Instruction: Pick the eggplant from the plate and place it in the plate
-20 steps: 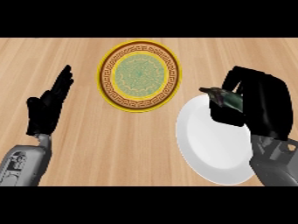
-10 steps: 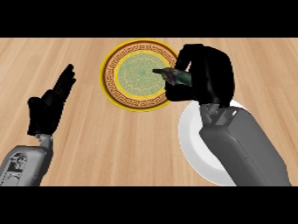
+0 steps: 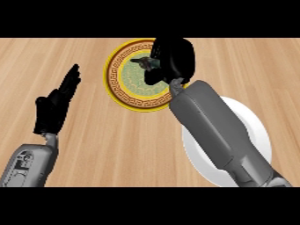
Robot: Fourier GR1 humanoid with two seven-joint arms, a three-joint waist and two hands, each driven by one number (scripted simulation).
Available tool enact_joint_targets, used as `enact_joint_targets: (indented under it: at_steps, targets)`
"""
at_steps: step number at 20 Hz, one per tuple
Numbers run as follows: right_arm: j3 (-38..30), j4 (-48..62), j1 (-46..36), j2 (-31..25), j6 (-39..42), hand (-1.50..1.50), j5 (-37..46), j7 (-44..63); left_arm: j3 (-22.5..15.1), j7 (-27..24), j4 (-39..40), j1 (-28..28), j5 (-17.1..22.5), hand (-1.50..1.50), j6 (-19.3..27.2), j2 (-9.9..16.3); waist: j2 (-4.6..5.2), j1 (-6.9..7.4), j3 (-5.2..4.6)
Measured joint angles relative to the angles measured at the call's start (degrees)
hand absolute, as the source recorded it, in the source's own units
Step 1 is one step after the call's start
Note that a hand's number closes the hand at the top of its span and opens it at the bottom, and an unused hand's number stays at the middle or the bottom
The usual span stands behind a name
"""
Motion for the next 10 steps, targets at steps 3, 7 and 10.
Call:
enact_joint_targets:
  at_steps: [3, 7, 10]
  targets:
    - [1.36, 8.37, -3.72, 0.33, -0.58, 1.5, -0.52, -0.14, -0.04, 0.68, 0.55, -1.37, -0.19, 0.0, -0.04, -0.38, 0.11, 0.34, -0.01]
    - [1.17, 17.68, -6.86, 0.51, -3.64, -1.5, -5.01, -0.54, -0.33, 1.06, 0.42, -2.24, -0.34, 0.0, -0.43, -0.67, 0.41, 1.48, 0.0]
    - [0.17, 22.28, -7.68, 0.57, -6.34, -1.5, -10.06, -2.17, -0.73, 0.98, 0.12, -2.37, -0.38, 0.0, -0.88, -0.89, 0.67, 2.41, 0.02]
